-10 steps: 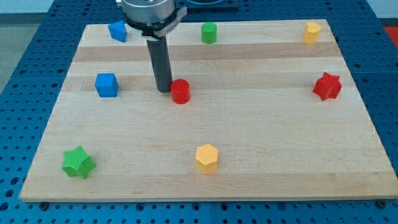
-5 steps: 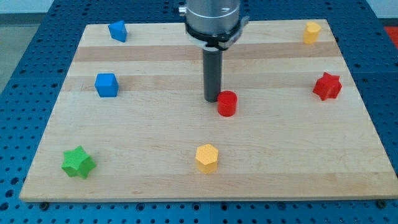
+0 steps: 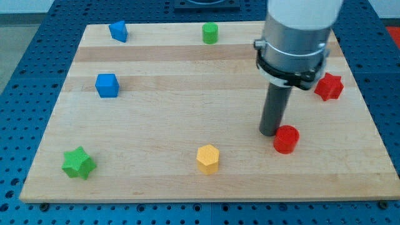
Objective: Slide the red circle towards the bottom right
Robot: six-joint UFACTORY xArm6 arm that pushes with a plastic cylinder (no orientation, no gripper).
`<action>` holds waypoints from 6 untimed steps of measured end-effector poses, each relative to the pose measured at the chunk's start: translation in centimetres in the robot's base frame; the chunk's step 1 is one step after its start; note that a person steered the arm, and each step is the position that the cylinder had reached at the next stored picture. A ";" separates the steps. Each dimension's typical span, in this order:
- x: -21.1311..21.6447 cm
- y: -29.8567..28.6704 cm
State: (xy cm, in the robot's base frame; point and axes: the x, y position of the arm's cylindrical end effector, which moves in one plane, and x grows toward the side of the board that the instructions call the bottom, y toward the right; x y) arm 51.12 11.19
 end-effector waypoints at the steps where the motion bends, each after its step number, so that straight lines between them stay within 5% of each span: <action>1: 1.3 1.5; 6: 5.4 1.1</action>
